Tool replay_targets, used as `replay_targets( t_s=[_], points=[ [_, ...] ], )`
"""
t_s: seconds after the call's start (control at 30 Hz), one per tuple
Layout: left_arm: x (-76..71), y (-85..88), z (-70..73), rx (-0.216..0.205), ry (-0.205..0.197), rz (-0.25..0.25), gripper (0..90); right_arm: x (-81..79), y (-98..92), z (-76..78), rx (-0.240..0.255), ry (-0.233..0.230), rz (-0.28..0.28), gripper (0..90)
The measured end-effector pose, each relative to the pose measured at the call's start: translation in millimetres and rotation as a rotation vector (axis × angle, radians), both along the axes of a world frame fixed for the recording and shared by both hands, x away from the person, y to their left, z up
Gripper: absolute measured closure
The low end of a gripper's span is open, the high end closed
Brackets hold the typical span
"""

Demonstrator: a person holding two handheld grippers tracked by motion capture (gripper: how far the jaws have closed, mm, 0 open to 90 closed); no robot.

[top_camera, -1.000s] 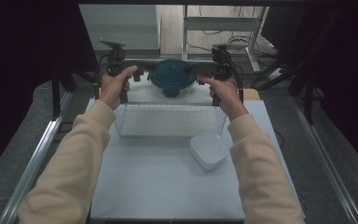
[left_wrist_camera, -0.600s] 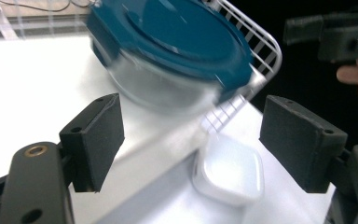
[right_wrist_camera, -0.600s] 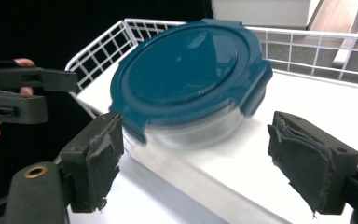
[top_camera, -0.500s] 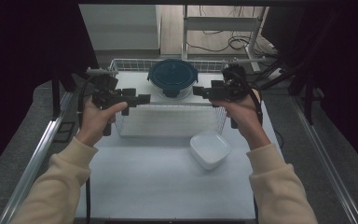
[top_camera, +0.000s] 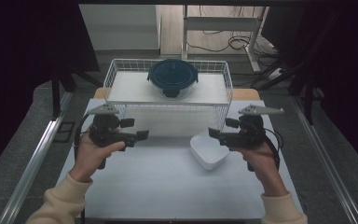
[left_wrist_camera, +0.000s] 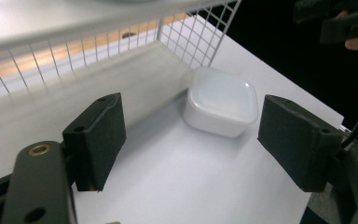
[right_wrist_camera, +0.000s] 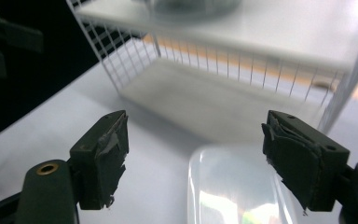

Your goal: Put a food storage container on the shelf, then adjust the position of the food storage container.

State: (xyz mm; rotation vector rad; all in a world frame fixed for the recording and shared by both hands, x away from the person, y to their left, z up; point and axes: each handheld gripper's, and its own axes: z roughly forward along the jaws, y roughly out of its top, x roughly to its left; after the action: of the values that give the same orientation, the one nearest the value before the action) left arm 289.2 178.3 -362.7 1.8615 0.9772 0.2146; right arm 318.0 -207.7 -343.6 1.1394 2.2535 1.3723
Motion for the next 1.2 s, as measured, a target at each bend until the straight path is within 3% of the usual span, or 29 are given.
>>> replay_targets(
  t_s=[0.1, 0.2, 0.33, 0.43, 0.63, 0.83, 1.2],
  points=[
    [-9.6, 1.3, -12.1, 0.019, -0.006, 0.022, 22.8, -13.2, -8.9, -22.1, -0.015, 0.033, 0.003, 22.6],
    [-15.3, 1.6, -26.9, 0.039, 0.012, 0.033, 22.9, -25.2, -16.7, -42.4, -0.056, 0.054, 0.010, 23.4],
    [-19.8, 5.7, -45.1, 0.051, 0.048, 0.042, 23.1, -31.7, -21.7, -53.2, -0.063, 0.073, 0.011, 24.2],
    [-23.3, 9.9, -57.3, 0.068, 0.068, 0.063, 23.2, -34.8, -24.6, -60.2, -0.107, 0.092, 0.006, 24.6],
    [-26.4, 15.2, -80.4, 0.096, 0.119, 0.093, 23.5, -36.2, -28.6, -74.9, -0.128, 0.138, -0.005, 25.6],
    [-27.3, 9.4, -92.3, 0.152, 0.150, 0.072, 23.6, -31.5, -28.2, -87.9, -0.136, 0.173, -0.007, 27.2],
    [-27.6, 12.1, -99.0, 0.156, 0.170, 0.075, 23.0, -25.6, -28.7, -88.4, -0.130, 0.194, -0.052, 23.9]
  ],
)
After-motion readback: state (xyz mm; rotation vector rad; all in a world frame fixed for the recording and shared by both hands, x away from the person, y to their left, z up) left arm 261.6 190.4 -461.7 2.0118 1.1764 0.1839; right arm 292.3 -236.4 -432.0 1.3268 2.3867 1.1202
